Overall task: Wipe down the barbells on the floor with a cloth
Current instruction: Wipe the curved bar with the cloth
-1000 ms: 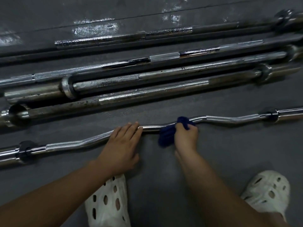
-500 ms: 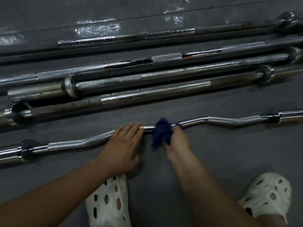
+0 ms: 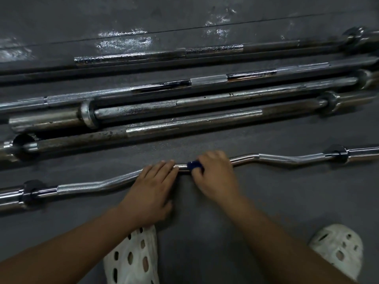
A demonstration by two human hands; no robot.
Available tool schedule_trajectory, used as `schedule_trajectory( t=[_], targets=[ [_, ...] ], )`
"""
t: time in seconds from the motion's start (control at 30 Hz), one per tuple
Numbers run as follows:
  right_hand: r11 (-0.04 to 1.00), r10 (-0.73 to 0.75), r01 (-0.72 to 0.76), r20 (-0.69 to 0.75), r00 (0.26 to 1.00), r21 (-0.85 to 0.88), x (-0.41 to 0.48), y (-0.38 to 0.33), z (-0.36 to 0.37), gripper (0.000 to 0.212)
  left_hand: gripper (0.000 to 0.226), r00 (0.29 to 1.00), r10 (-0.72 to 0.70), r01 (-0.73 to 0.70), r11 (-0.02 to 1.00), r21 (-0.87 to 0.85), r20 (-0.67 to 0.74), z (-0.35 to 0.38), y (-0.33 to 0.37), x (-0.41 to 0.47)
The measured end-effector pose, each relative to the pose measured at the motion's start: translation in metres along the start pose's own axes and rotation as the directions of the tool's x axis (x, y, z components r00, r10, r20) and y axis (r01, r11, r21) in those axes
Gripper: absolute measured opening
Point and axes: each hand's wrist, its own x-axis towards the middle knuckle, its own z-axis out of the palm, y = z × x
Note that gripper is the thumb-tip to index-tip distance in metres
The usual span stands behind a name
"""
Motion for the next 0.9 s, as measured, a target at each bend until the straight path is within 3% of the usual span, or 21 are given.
schedule_trajectory(
  t=[0.03, 0.13, 0.17, 0.23, 0.3, 0.37, 0.43, 0.47, 0.57, 0.63, 0.67, 0.73, 0.77, 0.8, 0.9],
  targets=[
    [0.998, 0.022, -0.019, 0.060, 0.998, -0.053, 0.008, 0.010, -0.010, 0.033, 0.088, 1.000, 0.017, -0.017, 1.000, 0.005, -0.005, 0.000, -0.003, 0.000],
    [0.899, 0.402, -0.389, 0.030, 0.915, -0.201, 0.025, 0.048, -0.032, 0.033, 0.088, 0.999, 0.036, -0.036, 0.999, -0.007, -0.009, -0.001, -0.008, -0.001],
    [0.882, 0.432, -0.411, 0.052, 0.900, -0.230, 0.025, 0.041, -0.031, 0.035, 0.088, 0.999, 0.031, -0.031, 0.999, -0.007, -0.007, -0.001, -0.007, -0.001],
    [0.965, 0.226, -0.196, 0.178, 0.958, -0.174, 0.025, 0.002, -0.018, 0.033, 0.089, 1.000, 0.014, -0.014, 1.000, -0.002, 0.007, -0.001, -0.003, 0.001],
    [0.997, 0.063, -0.050, 0.271, 0.960, -0.055, 0.022, -0.023, -0.010, 0.031, 0.090, 1.000, -0.001, 0.001, 1.000, -0.002, 0.008, -0.001, -0.001, 0.001],
    [0.988, 0.148, -0.128, 0.307, 0.940, -0.085, 0.037, -0.004, -0.019, 0.031, 0.088, 1.000, 0.009, -0.009, 1.000, -0.014, 0.005, -0.001, -0.005, 0.000],
    [0.950, 0.292, -0.246, 0.271, 0.917, -0.192, 0.043, 0.007, -0.021, 0.034, 0.088, 1.000, 0.014, -0.014, 0.999, -0.037, -0.002, 0.001, -0.011, -0.001],
    [0.953, 0.271, -0.221, 0.255, 0.928, -0.209, 0.041, -0.001, -0.017, 0.034, 0.089, 1.000, 0.015, -0.015, 0.999, -0.037, -0.012, 0.001, -0.012, 0.000],
    [0.997, -0.030, 0.046, 0.239, 0.971, -0.063, 0.021, -0.046, 0.004, 0.029, 0.089, 1.000, -0.007, 0.006, 0.998, -0.056, -0.004, 0.001, -0.007, 0.000],
    [0.989, -0.114, 0.131, 0.199, 0.973, -0.074, 0.013, -0.028, 0.003, 0.028, 0.085, 1.000, -0.015, 0.014, 0.998, -0.063, -0.009, 0.001, -0.007, 0.000],
    [0.989, -0.082, 0.096, 0.117, 0.990, -0.116, 0.012, -0.008, 0.001, 0.028, 0.083, 1.000, -0.009, 0.008, 0.998, -0.063, -0.015, 0.001, -0.008, -0.001],
    [0.981, 0.109, -0.126, -0.119, 0.987, -0.149, -0.002, 0.009, 0.002, 0.023, 0.081, 0.999, -0.003, 0.001, 0.998, -0.055, -0.050, 0.001, -0.011, -0.002],
    [0.970, 0.192, -0.213, -0.171, 0.966, -0.116, -0.010, 0.002, 0.008, 0.020, 0.081, 0.998, -0.004, 0.001, 0.999, -0.051, -0.060, 0.002, -0.010, -0.001],
    [0.973, 0.189, -0.207, -0.170, 0.967, -0.099, -0.017, -0.012, 0.018, 0.023, 0.083, 0.998, -0.008, 0.005, 0.998, -0.057, -0.062, 0.002, -0.008, -0.001],
    [0.979, -0.179, 0.162, -0.141, 0.974, -0.120, -0.028, -0.032, 0.034, 0.038, 0.088, 0.998, -0.042, 0.039, 0.996, -0.078, -0.038, 0.003, -0.005, -0.004]
  ],
)
